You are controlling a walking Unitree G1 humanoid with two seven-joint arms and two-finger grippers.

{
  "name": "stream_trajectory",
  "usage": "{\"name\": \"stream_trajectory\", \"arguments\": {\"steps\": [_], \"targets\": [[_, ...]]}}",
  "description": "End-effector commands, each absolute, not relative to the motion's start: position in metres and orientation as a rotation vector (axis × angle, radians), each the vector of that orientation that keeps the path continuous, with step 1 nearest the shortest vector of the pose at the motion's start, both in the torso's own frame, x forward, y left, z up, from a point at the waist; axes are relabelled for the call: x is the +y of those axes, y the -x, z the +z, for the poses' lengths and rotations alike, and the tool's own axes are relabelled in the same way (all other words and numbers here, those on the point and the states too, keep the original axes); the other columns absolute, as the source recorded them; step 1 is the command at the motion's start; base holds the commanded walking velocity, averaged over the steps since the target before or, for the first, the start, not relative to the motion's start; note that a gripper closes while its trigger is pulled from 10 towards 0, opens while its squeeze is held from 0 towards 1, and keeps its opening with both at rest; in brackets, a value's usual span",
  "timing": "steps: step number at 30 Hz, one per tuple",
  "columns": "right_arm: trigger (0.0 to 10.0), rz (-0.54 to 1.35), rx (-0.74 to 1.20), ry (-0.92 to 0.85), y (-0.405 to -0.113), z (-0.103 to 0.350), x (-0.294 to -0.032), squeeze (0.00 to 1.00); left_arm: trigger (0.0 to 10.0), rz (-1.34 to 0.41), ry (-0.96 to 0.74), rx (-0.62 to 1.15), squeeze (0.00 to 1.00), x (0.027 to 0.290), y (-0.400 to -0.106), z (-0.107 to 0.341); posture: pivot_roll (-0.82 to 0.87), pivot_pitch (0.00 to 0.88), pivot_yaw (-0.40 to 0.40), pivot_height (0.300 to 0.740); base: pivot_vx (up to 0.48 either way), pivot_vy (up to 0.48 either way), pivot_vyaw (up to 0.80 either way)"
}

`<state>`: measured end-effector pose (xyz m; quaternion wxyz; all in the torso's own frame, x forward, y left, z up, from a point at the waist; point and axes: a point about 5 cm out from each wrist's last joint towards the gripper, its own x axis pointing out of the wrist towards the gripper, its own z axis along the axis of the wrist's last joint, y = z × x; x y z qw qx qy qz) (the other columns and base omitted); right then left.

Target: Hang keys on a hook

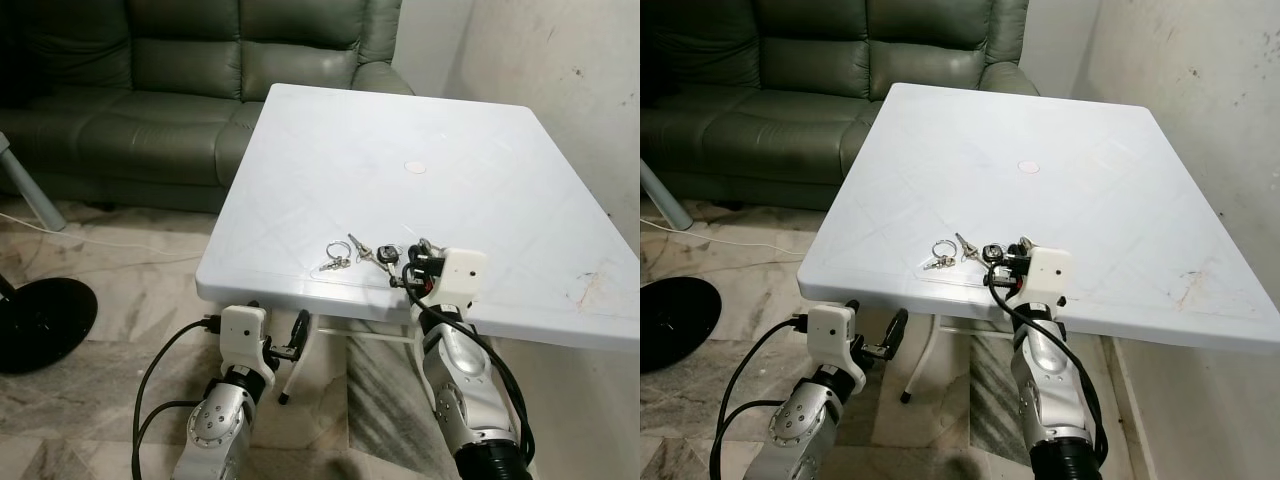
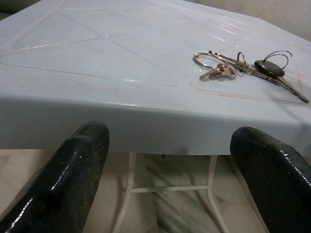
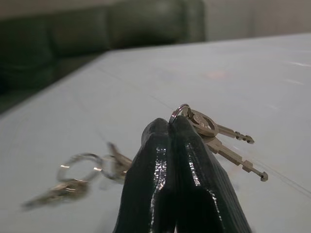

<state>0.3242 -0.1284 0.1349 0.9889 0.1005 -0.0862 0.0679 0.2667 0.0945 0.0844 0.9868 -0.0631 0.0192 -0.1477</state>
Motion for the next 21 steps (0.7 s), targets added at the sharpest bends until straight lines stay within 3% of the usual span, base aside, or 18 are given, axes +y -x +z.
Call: {"name": "stream_trajectory", "arguments": {"steps": [1,10,13,14,16,21], "targets": [[10.0,0.186,-0.238,-0.207,-0.32,0.143,-0.129,0.0,10.0,-0.331,0.18,0.019,0.0,0.075,-0.267,0.089,0.04,0.099,-0.076,0.74,0.0,0.0,0.0],[10.0,0.327,-0.287,-0.005,-0.309,0.141,-0.128,0.0,10.0,-0.339,0.176,-0.013,0.0,0.078,-0.273,0.094,0.04,0.1,-0.081,0.74,0.0,0.0,0.0],[10.0,0.554,-0.275,0.343,-0.299,0.131,-0.123,0.0,10.0,-0.331,0.176,-0.016,0.0,0.082,-0.275,0.094,0.03,0.111,-0.079,0.74,0.0,0.0,0.0],[10.0,0.554,-0.275,0.343,-0.299,0.131,-0.123,0.0,10.0,-0.331,0.176,-0.016,0.0,0.082,-0.275,0.094,0.03,0.111,-0.079,0.74,0.0,0.0,0.0],[10.0,0.696,-0.265,0.613,-0.296,0.128,-0.13,0.0,10.0,-0.329,0.176,-0.02,0.0,0.081,-0.275,0.094,0.02,0.119,-0.081,0.74,0.0,0.0,0.0],[10.0,0.707,-0.292,0.724,-0.299,0.138,-0.141,0.0,10.0,-0.328,0.188,-0.022,0.0,0.079,-0.275,0.094,0.02,0.125,-0.087,0.74,0.0,0.0,0.0]]}}
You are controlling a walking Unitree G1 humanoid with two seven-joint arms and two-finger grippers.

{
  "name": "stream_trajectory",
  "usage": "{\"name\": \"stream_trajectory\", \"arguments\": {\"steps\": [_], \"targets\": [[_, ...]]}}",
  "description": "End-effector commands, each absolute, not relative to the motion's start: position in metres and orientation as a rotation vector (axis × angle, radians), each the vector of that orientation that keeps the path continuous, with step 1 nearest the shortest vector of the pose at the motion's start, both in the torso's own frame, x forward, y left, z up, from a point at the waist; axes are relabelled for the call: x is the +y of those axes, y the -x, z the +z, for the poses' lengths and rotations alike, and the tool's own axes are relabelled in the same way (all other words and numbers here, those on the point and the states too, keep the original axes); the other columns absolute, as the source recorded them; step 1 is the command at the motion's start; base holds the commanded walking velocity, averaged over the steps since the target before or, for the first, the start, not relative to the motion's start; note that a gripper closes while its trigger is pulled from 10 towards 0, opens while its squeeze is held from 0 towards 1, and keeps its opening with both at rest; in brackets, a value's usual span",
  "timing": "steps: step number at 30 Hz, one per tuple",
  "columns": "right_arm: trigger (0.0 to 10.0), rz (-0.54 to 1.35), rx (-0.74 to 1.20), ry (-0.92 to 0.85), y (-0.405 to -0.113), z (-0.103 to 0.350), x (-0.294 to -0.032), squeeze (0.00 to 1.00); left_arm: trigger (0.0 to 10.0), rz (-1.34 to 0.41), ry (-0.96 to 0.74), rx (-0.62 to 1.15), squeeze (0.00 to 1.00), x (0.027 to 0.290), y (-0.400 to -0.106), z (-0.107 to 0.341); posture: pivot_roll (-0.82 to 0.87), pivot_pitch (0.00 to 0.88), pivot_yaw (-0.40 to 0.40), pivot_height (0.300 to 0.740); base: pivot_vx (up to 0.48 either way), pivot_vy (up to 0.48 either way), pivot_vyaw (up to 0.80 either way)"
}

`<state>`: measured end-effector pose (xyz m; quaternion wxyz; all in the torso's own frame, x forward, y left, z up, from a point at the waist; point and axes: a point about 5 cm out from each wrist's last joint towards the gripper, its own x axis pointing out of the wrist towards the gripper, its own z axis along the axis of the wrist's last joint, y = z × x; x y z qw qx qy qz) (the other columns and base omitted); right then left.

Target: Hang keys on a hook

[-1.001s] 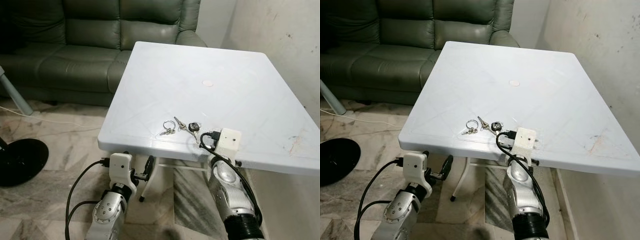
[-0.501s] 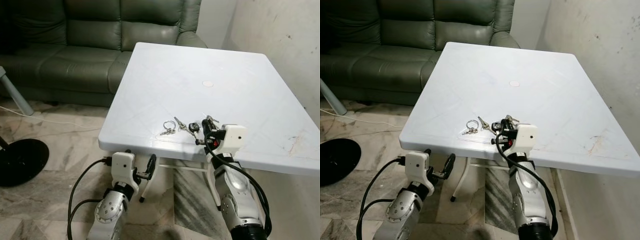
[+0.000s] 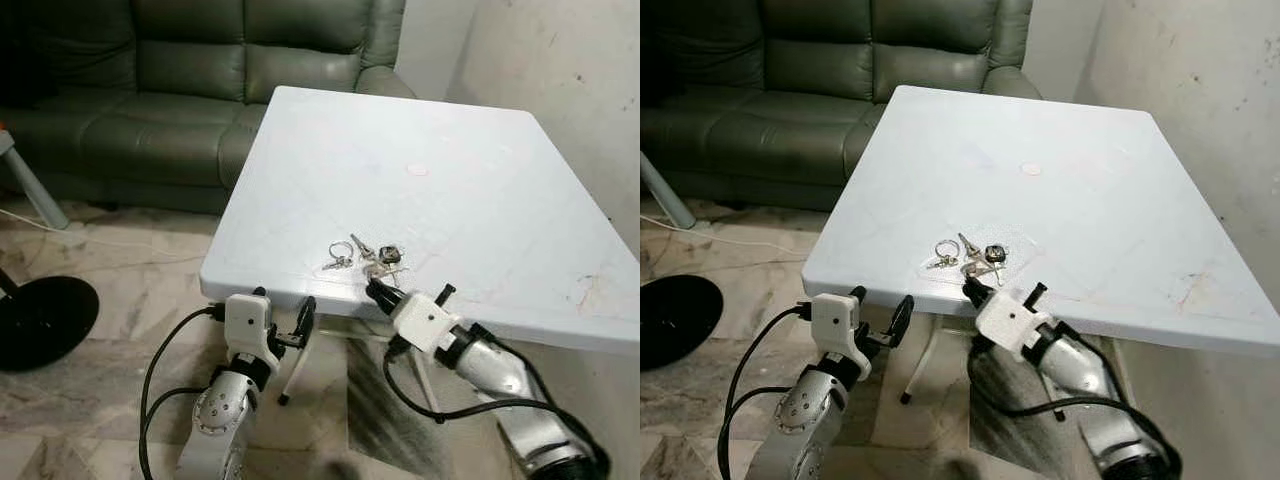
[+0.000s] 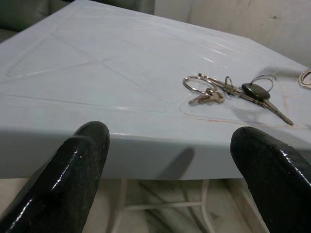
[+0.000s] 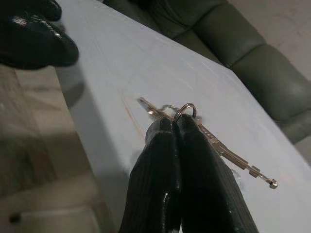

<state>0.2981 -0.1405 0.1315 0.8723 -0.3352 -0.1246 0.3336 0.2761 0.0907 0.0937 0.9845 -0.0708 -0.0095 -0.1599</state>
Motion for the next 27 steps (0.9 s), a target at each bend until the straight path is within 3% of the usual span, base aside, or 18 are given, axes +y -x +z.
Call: {"name": "stream_trajectory", "arguments": {"steps": [1,9,11,13,14,15,16,19,22,27], "targets": [[10.0,0.706,-0.279,0.687,-0.299,0.14,-0.142,0.0,10.0,-0.329,0.189,-0.023,0.0,0.079,-0.275,0.094,0.02,0.126,-0.087,0.74,0.0,0.0,0.0],[10.0,0.669,-0.247,0.585,-0.3,0.139,-0.148,0.0,10.0,-0.324,0.195,-0.029,0.0,0.079,-0.276,0.095,0.02,0.131,-0.089,0.74,0.0,0.0,0.0],[10.0,0.638,-0.214,0.368,-0.3,0.142,-0.149,0.0,10.0,-0.323,0.196,-0.028,0.0,0.079,-0.276,0.095,0.02,0.132,-0.089,0.74,0.0,0.0,0.0],[10.0,0.655,-0.203,0.344,-0.299,0.142,-0.149,0.0,10.0,-0.324,0.197,-0.03,0.0,0.079,-0.276,0.096,0.02,0.134,-0.087,0.74,0.0,0.0,0.0],[10.0,0.741,-0.15,0.612,-0.294,0.133,-0.151,0.0,10.0,-0.323,0.196,-0.032,0.0,0.079,-0.276,0.096,0.02,0.136,-0.085,0.74,0.0,0.0,0.0],[10.0,0.741,-0.15,0.612,-0.294,0.133,-0.151,0.0,10.0,-0.323,0.196,-0.032,0.0,0.079,-0.276,0.096,0.02,0.136,-0.085,0.74,0.0,0.0,0.0],[10.0,0.798,-0.102,0.844,-0.291,0.129,-0.163,0.0,10.0,-0.321,0.205,-0.03,0.0,0.079,-0.277,0.096,0.02,0.136,-0.085,0.74,0.0,0.0,0.0],[10.0,0.761,-0.084,0.876,-0.294,0.142,-0.181,0.0,10.0,-0.323,0.213,-0.027,0.0,0.079,-0.276,0.096,0.01,0.14,-0.084,0.74,0.0,0.0,0.0],[10.0,0.819,-0.028,1.025,-0.29,0.141,-0.188,0.0,10.0,-0.33,0.215,-0.023,0.0,0.076,-0.275,0.095,0.0,0.143,-0.085,0.74,0.0,0.0,0.0],[10.0,0.868,0.117,0.995,-0.284,0.14,-0.198,0.0,10.0,-0.331,0.217,-0.027,0.0,0.074,-0.276,0.096,-0.01,0.145,-0.085,0.74,0.0,0.0,0.0]]}}
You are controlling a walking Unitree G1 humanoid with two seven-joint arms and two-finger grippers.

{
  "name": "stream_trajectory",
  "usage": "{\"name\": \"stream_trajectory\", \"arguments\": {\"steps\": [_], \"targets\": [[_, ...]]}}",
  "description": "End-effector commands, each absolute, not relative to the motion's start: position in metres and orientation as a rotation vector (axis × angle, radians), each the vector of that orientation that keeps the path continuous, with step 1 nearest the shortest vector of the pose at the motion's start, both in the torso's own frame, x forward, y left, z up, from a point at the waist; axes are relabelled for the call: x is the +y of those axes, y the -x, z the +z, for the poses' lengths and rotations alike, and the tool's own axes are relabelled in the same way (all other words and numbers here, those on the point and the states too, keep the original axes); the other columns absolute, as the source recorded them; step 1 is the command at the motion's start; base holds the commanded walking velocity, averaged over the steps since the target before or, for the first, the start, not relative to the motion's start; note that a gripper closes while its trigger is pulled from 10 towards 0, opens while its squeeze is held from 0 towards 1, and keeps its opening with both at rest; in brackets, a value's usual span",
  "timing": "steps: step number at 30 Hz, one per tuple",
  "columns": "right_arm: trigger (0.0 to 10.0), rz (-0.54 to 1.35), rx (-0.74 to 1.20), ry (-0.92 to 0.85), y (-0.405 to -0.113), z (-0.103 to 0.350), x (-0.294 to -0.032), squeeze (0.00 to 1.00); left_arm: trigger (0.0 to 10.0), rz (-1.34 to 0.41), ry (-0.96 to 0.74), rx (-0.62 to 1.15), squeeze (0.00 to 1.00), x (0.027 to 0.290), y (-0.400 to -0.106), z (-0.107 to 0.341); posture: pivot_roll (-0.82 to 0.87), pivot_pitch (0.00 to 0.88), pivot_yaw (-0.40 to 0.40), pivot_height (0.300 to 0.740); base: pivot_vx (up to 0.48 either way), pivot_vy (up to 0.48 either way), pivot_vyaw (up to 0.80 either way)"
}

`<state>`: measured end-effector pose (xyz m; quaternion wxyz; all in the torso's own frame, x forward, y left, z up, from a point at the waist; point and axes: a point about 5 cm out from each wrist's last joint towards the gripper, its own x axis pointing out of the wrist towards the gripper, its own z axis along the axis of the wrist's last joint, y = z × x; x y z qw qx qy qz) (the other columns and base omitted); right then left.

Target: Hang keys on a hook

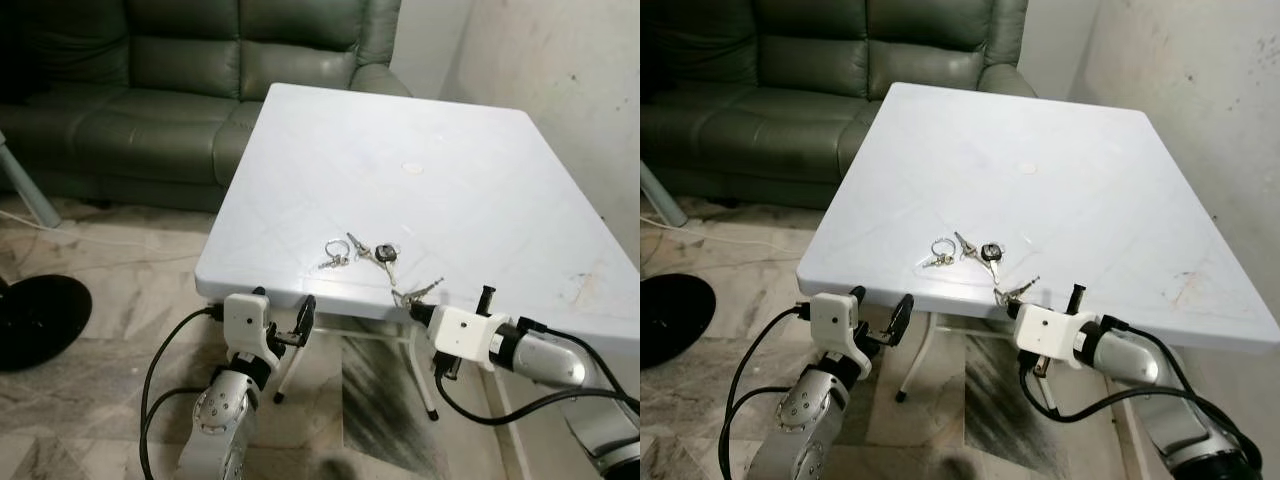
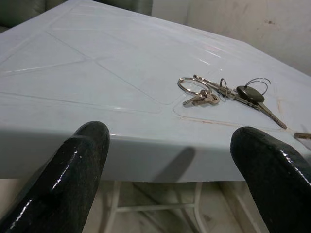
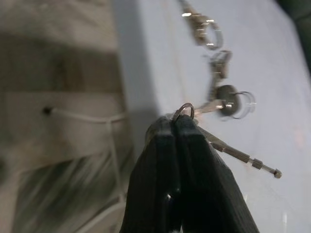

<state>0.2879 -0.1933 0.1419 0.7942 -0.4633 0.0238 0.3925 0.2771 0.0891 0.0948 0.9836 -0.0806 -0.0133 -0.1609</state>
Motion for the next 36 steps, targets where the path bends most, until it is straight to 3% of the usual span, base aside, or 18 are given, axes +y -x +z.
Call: {"name": "stream_trajectory", "arguments": {"steps": [1,4,7,10,17,25,27,29,30,32,36], "targets": [[10.0,0.887,0.124,1.038,-0.283,0.139,-0.199,0.0,10.0,-0.329,0.223,-0.027,0.0,0.074,-0.276,0.096,-0.01,0.145,-0.086,0.74,0.0,0.0,0.0],[10.0,0.848,0.108,1.111,-0.286,0.143,-0.207,0.0,10.0,-0.327,0.231,-0.022,0.0,0.074,-0.276,0.096,-0.01,0.146,-0.088,0.74,0.0,0.0,0.0],[10.0,0.804,0.086,1.294,-0.292,0.149,-0.217,0.0,10.0,-0.328,0.23,-0.02,0.0,0.073,-0.275,0.095,-0.01,0.145,-0.09,0.74,0.0,0.0,0.0],[10.0,0.767,0.11,1.291,-0.295,0.151,-0.225,0.0,10.0,-0.326,0.235,-0.019,0.0,0.073,-0.275,0.095,-0.01,0.145,-0.091,0.74,0.0,0.0,0.0],[10.0,0.779,0.37,1.358,-0.29,0.142,-0.264,0.0,10.0,-0.325,0.244,-0.015,0.0,0.071,-0.274,0.094,-0.02,0.144,-0.098,0.74,0.0,0.0,0.0],[10.0,0.744,0.43,1.382,-0.289,0.152,-0.285,0.0,10.0,-0.318,0.257,-0.012,0.0,0.069,-0.274,0.093,-0.02,0.14,-0.104,0.74,0.0,0.0,0.0],[10.0,0.674,0.326,1.144,-0.296,0.161,-0.275,0.0,10.0,-0.32,0.258,-0.012,0.0,0.068,-0.274,0.093,-0.02,0.132,-0.106,0.74,0.0,0.0,0.0],[10.0,0.677,0.055,0.806,-0.302,0.181,-0.248,0.0,10.0,-0.32,0.265,-0.012,0.0,0.066,-0.275,0.094,-0.03,0.131,-0.106,0.74,0.0,0.0,0.0],[10.0,0.652,0.016,0.721,-0.304,0.186,-0.245,0.0,10.0,-0.321,0.266,-0.013,0.0,0.066,-0.275,0.094,-0.03,0.127,-0.107,0.74,0.0,0.0,0.0],[10.0,0.598,-0.123,0.344,-0.306,0.2,-0.233,0.0,10.0,-0.324,0.269,-0.014,0.0,0.065,-0.276,0.094,-0.03,0.125,-0.106,0.74,0.0,0.0,0.0],[10.0,0.615,-0.184,0.049,-0.304,0.207,-0.225,0.0,10.0,-0.327,0.271,-0.016,0.0,0.064,-0.277,0.095,-0.03,0.129,-0.106,0.74,0.0,0.0,0.0]]}}
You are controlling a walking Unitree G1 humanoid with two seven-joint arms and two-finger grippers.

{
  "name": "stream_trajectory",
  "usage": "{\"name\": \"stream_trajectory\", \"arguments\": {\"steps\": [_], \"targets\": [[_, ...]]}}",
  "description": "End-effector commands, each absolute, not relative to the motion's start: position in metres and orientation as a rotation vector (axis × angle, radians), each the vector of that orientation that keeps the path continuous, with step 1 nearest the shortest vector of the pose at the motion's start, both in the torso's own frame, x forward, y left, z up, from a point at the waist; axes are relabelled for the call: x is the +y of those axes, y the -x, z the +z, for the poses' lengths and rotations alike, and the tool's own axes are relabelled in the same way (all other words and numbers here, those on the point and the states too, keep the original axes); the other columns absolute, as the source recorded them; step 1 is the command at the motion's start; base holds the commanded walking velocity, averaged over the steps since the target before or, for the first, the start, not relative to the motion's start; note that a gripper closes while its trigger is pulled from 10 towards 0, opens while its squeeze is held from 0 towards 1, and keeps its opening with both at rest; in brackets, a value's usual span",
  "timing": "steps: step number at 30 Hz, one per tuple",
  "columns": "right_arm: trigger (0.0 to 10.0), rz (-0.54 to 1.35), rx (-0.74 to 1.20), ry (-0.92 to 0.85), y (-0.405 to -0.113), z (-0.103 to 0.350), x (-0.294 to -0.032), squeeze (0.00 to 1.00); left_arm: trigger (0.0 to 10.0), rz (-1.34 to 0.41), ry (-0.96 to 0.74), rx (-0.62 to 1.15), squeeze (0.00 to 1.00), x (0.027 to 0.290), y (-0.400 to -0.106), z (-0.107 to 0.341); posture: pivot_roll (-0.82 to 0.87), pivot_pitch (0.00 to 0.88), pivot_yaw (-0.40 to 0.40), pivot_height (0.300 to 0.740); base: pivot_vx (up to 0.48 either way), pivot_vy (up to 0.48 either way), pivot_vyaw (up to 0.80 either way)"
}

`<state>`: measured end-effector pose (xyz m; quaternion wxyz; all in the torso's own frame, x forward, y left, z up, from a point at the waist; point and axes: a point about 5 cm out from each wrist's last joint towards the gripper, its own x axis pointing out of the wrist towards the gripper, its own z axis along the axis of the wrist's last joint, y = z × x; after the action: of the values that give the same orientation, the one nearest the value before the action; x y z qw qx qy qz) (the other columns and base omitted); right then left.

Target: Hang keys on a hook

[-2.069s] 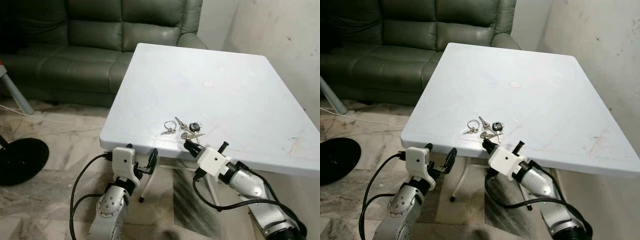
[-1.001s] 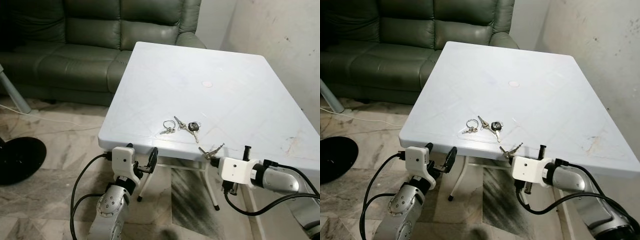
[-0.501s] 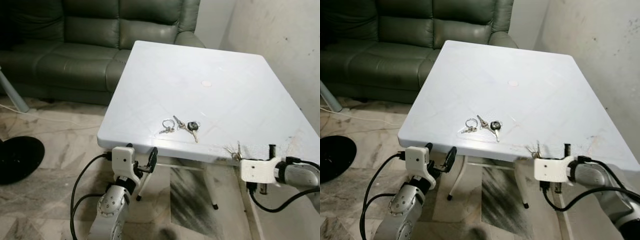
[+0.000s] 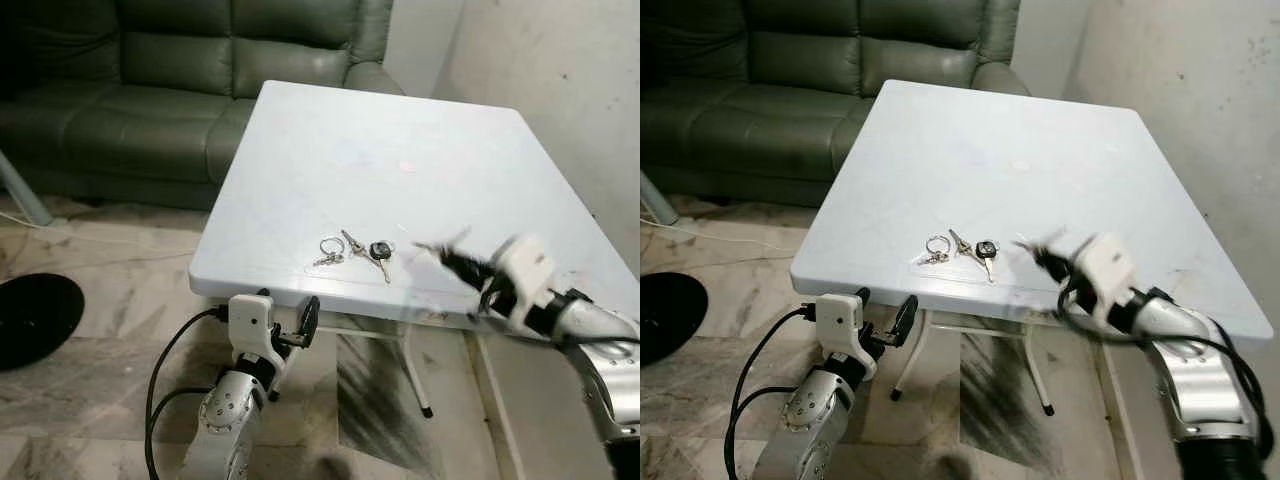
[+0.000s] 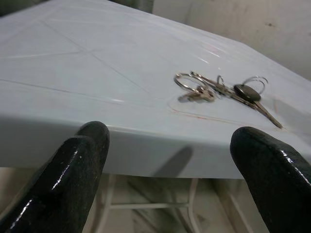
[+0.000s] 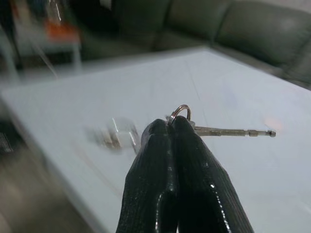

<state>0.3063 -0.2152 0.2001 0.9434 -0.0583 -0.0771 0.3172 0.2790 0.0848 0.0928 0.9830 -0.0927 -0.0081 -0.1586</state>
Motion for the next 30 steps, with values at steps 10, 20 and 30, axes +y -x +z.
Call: {"name": "stream_trajectory", "arguments": {"steps": [10,20,30], "targets": [[10.0,0.801,0.216,0.758,-0.278,0.164,-0.246,0.0,10.0,-0.324,0.284,-0.023,0.0,0.066,-0.282,0.098,-0.05,0.137,-0.095,0.74,0.0,0.0,0.0],[10.0,0.898,0.599,1.114,-0.259,0.156,-0.284,0.0,10.0,-0.32,0.313,-0.02,0.0,0.063,-0.283,0.098,-0.06,0.146,-0.107,0.74,0.0,0.0,0.0],[10.0,0.687,0.467,1.166,-0.281,0.175,-0.292,0.0,10.0,-0.311,0.324,-0.017,0.0,0.062,-0.282,0.097,-0.07,0.152,-0.113,0.74,0.0,0.0,0.0]]}}
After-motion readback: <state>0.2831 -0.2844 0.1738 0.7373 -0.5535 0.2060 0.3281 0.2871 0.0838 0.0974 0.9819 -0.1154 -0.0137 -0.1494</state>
